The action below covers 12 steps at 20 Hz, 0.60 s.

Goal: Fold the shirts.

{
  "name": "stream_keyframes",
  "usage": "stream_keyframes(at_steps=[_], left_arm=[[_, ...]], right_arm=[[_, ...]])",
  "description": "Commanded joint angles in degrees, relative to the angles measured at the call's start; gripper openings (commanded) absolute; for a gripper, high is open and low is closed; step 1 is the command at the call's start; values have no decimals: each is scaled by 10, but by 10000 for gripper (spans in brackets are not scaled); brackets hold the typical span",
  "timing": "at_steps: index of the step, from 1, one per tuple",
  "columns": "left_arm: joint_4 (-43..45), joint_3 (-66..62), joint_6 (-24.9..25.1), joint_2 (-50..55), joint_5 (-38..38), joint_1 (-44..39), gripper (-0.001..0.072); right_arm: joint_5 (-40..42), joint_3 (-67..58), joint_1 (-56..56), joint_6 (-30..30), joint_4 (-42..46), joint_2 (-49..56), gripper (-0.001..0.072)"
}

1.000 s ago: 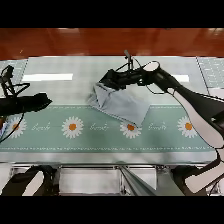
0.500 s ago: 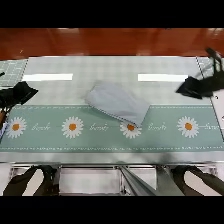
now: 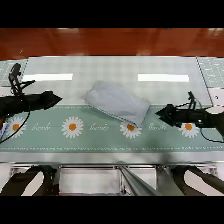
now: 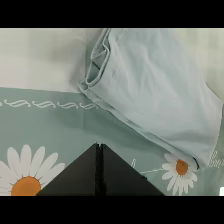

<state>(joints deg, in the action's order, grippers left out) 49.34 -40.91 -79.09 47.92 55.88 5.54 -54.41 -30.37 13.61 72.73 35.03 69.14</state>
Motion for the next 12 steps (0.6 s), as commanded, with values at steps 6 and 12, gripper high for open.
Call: stream_keyframes(at_steps=[6,12], left_arm=[[-2,3,-2,17,-18,-17,19],[-2,3,-2,24,-24,-17,19]], right_arm=[[24,-117,-172,-65,-183,191,418],[9,-300,-257,-36,-126,206,26]])
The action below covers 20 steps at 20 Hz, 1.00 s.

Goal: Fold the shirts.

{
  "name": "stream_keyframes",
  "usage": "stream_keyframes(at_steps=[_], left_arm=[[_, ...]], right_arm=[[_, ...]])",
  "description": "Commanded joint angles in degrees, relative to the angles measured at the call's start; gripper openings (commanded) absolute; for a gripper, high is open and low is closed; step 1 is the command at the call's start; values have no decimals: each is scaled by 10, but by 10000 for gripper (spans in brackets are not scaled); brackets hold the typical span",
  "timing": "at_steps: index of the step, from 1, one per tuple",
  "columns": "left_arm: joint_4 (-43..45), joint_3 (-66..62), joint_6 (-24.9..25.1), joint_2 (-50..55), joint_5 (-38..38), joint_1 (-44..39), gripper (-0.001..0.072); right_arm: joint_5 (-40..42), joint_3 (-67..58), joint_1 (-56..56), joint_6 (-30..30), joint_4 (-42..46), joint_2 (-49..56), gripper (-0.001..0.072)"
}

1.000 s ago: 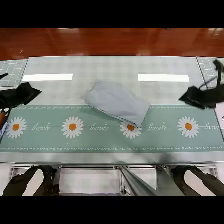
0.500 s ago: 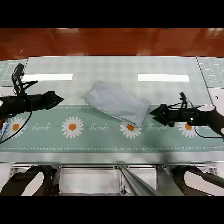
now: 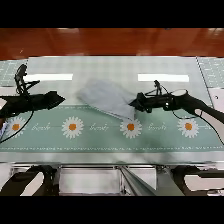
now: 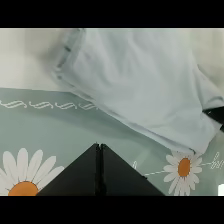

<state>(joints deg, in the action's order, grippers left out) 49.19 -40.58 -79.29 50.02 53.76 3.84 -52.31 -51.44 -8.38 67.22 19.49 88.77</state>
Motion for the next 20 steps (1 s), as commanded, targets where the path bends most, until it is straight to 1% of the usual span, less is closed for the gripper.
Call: stream_keyframes(at_steps=[1,4,6,8,10,13,16,20], left_arm=[[0,0,0,5,-3,0,19],[0,0,0,5,-3,0,19],[0,0,0,5,-3,0,19],[0,0,0,5,-3,0,19],[0,0,0,5,-3,0,19],[-1,0,0,5,0,1,19],[-2,0,0,4,5,1,19],[-2,0,0,4,4,2,19]], right_arm=[[-22,-140,-44,50,73,9,26],[-82,-292,-43,133,205,9,26],[-140,-395,-28,189,303,9,26],[-212,-488,3,223,372,9,25],[-280,-556,44,235,391,9,26],[-360,-620,129,238,392,1,25],[-387,-630,241,237,388,-31,25],[-435,-630,421,227,337,-64,25]])
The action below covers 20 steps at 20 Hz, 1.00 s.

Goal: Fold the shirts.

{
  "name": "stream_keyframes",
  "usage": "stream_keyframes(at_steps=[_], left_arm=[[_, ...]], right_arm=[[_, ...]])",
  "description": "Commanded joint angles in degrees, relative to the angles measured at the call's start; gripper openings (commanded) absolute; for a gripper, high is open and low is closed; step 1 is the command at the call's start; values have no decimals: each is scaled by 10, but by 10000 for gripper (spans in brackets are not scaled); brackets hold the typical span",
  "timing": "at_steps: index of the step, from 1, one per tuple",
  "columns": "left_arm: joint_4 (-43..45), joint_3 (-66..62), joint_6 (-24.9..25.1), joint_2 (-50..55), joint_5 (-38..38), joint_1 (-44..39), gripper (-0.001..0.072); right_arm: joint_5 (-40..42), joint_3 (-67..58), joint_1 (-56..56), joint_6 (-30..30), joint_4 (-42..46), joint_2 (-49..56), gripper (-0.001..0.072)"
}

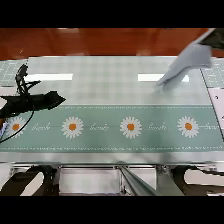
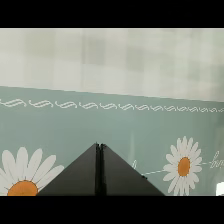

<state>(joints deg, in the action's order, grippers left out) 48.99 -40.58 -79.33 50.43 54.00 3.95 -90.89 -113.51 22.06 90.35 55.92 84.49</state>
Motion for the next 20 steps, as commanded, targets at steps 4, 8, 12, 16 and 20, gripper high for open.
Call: stream_keyframes(at_steps=[4,8,12,16,20], left_arm=[[0,-2,0,0,0,3,19],[0,-18,1,0,0,35,19],[0,-47,7,0,0,73,19],[0,-58,8,0,-12,103,19],[0,-59,9,4,-36,103,19]], right_arm=[[-74,-9,279,-4,-80,-35,25],[-126,37,385,5,-26,-47,25],[-128,214,473,5,46,-111,25],[-127,381,585,18,142,-185,26],[-138,444,629,25,290,-227,115]])
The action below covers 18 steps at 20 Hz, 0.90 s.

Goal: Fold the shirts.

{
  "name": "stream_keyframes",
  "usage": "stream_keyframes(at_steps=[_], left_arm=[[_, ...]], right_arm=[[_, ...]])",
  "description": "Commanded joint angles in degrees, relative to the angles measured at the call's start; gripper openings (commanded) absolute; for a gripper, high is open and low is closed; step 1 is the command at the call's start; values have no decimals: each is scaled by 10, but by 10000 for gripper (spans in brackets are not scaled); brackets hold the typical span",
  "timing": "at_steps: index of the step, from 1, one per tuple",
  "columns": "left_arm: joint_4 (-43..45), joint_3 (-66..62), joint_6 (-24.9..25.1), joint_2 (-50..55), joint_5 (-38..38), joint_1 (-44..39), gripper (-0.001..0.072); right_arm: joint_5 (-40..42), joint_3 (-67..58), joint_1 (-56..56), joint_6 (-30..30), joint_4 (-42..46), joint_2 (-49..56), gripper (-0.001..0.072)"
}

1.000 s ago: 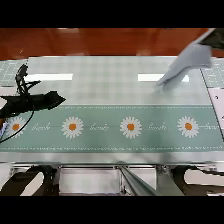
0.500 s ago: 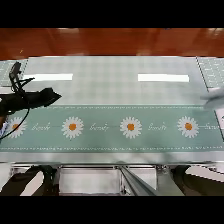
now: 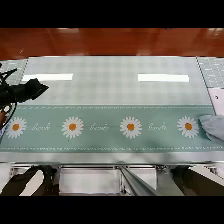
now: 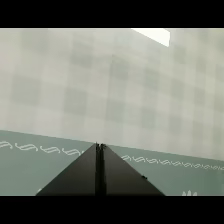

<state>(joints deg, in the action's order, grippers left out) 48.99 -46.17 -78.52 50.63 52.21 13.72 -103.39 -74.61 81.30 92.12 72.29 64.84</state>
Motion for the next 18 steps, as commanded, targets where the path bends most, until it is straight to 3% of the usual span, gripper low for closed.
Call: stream_keyframes(at_steps=[1,6,8,9,10,12,15,17,18], left_arm=[[0,-3,1,5,-21,5,19],[-2,-5,1,25,-71,5,19],[-2,-38,8,48,-82,5,19],[-2,-72,12,66,-75,4,19],[-3,-114,15,84,-64,-1,19],[-3,-220,24,126,-40,-28,19],[28,-376,31,198,2,-107,18],[136,-437,-11,236,65,-176,18],[193,-431,-38,241,77,-205,18]], right_arm=[[-20,57,32,9,160,-32,396],[8,57,31,36,132,-31,392],[68,57,19,20,-7,-32,105],[115,57,-6,-15,-106,-32,27],[173,54,-51,-49,-192,-32,26],[292,29,-197,-96,-260,-31,26],[474,-9,-494,-133,-217,-29,26],[515,-30,-677,-114,-83,-7,26],[508,-32,-753,-68,16,12,26]])
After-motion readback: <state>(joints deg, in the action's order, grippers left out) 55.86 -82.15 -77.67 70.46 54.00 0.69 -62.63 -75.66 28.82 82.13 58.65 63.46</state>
